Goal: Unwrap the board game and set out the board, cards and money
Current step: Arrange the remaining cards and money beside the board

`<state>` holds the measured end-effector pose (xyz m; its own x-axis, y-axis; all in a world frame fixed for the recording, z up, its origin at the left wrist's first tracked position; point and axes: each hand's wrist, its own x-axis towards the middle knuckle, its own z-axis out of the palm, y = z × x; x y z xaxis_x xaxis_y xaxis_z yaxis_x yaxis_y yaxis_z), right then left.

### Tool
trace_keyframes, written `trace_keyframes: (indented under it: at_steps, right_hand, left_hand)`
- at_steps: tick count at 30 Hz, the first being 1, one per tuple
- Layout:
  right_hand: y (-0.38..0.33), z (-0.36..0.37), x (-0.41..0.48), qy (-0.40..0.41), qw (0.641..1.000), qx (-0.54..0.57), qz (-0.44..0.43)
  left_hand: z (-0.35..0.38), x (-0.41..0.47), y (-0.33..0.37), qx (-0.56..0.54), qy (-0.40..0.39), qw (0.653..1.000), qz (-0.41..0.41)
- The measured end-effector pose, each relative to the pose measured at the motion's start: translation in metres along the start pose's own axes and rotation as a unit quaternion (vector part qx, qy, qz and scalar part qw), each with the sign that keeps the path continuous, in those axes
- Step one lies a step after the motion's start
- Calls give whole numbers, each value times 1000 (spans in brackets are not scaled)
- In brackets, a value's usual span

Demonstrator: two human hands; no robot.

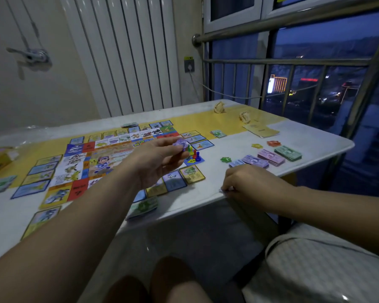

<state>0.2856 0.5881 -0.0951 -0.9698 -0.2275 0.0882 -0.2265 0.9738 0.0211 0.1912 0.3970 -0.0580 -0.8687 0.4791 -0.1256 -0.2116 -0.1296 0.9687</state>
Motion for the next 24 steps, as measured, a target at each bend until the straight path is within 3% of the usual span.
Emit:
trace_keyframes:
  at_steps: [4, 7, 10, 14, 18, 21, 24]
  right_hand:
    - [-10, -12, -1, 76, 996, 39, -37]
    - [-38, -18, 13, 180, 971, 102, -117]
    - [-74, -8, 35, 235, 949, 103, -186]
    - [-104, 10, 60, 247, 937, 61, -239]
    - [-103, 18, 65, 181, 947, 36, -264]
    - [-101, 7, 60, 174, 958, 80, -213]
    - [-106, -15, 62, 187, 951, 204, -139]
  left_hand:
    - [-22, -21, 3, -16, 33, 999, 11]
    - [-48, -37, 6, -14, 59, 998, 12]
    - [-70, -52, 6, -11, 84, 996, 9]
    - [-94, -68, 7, -44, 116, 992, 3]
    - [-104, -81, 5, -59, 130, 990, -11]
    - [-103, -84, 1, -48, 116, 992, -26]
    - [-96, -81, -2, -26, 88, 995, -42]
